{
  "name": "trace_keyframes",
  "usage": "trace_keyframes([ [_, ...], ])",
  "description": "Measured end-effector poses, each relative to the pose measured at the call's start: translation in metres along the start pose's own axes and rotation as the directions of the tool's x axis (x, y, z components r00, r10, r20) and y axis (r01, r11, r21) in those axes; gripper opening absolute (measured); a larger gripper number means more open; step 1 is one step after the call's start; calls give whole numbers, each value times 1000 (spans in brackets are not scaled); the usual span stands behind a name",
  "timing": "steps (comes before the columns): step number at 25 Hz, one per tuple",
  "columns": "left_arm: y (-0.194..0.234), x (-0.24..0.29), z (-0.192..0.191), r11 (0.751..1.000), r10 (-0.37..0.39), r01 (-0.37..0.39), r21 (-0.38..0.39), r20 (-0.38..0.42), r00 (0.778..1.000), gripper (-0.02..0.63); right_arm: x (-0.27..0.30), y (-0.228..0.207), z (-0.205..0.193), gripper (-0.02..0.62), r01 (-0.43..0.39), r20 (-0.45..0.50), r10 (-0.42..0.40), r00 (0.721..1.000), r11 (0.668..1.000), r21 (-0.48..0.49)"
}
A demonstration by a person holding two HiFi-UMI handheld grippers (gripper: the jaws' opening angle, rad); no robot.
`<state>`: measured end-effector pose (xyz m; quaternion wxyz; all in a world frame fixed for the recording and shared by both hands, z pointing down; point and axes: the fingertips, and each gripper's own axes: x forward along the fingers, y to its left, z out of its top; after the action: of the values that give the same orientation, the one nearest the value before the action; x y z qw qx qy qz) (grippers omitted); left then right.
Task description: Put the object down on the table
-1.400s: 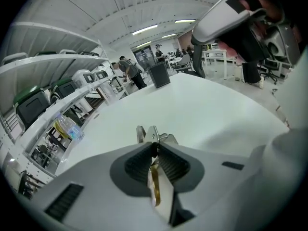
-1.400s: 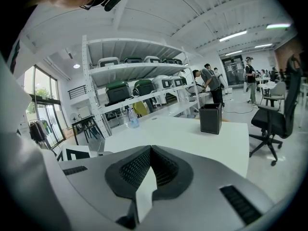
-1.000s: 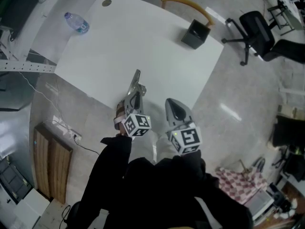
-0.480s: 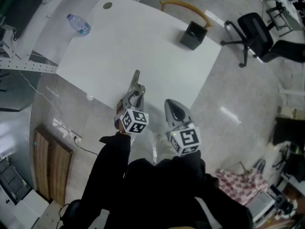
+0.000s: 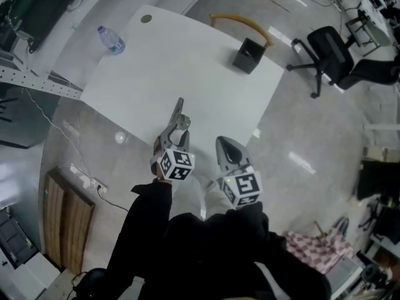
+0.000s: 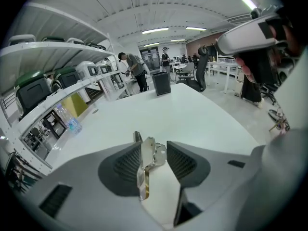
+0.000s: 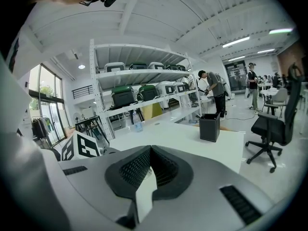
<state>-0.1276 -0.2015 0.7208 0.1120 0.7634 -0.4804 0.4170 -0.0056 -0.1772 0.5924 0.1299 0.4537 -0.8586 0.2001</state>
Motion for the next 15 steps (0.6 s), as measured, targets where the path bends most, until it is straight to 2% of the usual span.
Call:
trace_keyframes([
  [6,4,-22,21,999,21,-18,-49,52,998,147,-14,7,11,2,-15,20,15,1000,1000,-27],
  [15,10,-65,54,981,50,-21,-194,146,988,147,-32,12,39,2,-34,77,39,996,997,-65],
])
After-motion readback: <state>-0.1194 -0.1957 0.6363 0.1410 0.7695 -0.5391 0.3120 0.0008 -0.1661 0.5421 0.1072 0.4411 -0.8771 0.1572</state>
